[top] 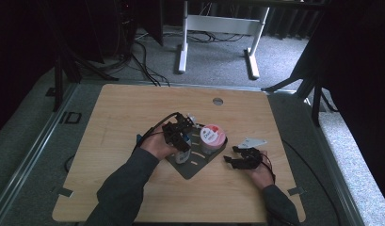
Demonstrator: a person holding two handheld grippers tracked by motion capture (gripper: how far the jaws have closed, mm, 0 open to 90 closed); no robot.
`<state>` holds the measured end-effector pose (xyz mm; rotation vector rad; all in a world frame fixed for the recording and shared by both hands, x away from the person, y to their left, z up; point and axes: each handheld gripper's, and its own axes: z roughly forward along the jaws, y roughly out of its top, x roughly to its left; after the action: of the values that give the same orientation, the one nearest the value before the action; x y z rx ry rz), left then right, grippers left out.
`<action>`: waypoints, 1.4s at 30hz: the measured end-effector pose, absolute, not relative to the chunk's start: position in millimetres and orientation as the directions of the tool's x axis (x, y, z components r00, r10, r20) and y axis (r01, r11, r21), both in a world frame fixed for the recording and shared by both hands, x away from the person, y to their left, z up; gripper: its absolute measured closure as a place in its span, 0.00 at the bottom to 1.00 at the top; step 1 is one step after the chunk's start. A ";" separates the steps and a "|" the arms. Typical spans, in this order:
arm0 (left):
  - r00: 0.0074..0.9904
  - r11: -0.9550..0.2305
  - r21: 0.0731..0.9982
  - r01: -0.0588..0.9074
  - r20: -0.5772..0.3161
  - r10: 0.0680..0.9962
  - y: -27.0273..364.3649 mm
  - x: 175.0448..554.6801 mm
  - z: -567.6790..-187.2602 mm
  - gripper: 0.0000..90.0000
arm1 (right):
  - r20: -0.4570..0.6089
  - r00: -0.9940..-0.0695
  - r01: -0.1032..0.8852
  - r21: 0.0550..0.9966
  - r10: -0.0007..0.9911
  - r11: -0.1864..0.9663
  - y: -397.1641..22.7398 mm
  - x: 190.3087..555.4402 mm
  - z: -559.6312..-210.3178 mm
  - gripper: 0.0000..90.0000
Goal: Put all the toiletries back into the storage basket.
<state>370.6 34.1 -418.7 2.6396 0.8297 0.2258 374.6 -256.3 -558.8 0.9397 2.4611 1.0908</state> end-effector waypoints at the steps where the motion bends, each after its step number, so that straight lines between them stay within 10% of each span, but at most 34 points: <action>1: 0.811 -0.759 0.389 0.522 0.048 0.582 33.5 371.1 -418.7 0.61 | -0.001 -0.745 0.447 0.741 0.667 0.501 -256.3 374.6 -558.8 0.42; 42: 0.706 -0.661 0.428 0.616 0.072 0.704 9.4 413.5 -426.0 0.62 | -0.003 -0.747 0.444 0.742 0.665 0.503 -256.2 374.6 -559.0 0.42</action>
<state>413.5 9.4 -426.0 2.5404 1.0265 0.3276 374.6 -256.2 -559.0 0.9346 2.4607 1.0905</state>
